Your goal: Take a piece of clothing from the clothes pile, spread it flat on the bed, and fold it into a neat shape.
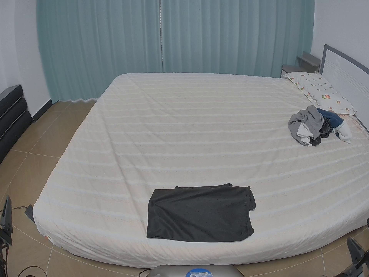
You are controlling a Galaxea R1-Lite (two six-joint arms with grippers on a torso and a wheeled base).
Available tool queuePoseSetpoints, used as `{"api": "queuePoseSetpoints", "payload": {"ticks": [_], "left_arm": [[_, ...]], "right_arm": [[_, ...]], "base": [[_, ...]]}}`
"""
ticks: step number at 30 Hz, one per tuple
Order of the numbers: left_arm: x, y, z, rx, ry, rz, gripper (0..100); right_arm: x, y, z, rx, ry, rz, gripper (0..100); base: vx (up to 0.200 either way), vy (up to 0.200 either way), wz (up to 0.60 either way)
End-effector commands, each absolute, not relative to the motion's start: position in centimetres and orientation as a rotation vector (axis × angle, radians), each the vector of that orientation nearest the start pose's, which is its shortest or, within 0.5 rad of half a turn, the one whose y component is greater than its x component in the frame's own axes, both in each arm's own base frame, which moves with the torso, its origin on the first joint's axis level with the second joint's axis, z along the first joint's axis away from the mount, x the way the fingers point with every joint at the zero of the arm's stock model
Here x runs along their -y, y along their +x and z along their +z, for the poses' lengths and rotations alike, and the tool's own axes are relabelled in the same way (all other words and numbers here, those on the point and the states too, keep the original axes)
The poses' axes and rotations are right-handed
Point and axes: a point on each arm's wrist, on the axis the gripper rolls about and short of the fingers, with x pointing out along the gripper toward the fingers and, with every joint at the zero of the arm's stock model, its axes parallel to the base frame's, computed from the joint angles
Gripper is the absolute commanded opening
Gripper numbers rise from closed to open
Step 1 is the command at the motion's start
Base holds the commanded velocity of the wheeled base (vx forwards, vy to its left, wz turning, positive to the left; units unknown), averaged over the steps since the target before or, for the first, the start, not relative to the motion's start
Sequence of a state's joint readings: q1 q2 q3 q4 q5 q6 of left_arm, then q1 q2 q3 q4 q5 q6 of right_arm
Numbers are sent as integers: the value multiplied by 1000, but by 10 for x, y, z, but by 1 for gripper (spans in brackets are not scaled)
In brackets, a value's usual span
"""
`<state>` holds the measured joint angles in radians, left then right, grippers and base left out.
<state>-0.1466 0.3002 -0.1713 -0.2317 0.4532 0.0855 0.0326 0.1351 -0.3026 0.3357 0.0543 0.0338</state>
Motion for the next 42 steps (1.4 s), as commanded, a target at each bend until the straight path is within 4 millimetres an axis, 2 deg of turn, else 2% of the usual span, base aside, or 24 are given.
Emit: {"api": "queuePoseSetpoints", "payload": {"ticks": [1, 5, 7, 9, 11, 18, 30, 34, 42], "left_arm": [[-12, -31, 144, 224, 26, 338, 100], [-12, -29, 138, 217, 25, 333, 100], [-11, -24, 127, 194, 26, 318, 100], [-10, -21, 119, 187, 24, 294, 100], [-10, -17, 109, 197, 21, 279, 100], [-9, -17, 108, 185, -15, 266, 100], [-4, -14, 84, -40, 28, 53, 100], [-3, -14, 84, -43, 28, -24, 100], [-2, -14, 83, -50, 21, -66, 100]], "right_arm": [[-2, -51, 116, -45, 5, 69, 100], [-1, -43, 109, -11, -33, 66, 100], [-2, -29, 92, 45, -52, 66, 100], [-2, -23, 86, 101, -91, 65, 100], [-2, -24, 85, 91, -108, 72, 100], [-3, -23, 84, 79, -115, 105, 100], [-1, -23, 75, -9, -12, 46, 100], [-1, -23, 75, -1, -18, 41, 100], [-1, -23, 75, 1, -25, 44, 100]], "base": [[0, 0, 0], [0, 0, 0], [0, 0, 0], [0, 0, 0], [0, 0, 0], [0, 0, 0], [0, 0, 0], [0, 0, 0], [0, 0, 0]]}}
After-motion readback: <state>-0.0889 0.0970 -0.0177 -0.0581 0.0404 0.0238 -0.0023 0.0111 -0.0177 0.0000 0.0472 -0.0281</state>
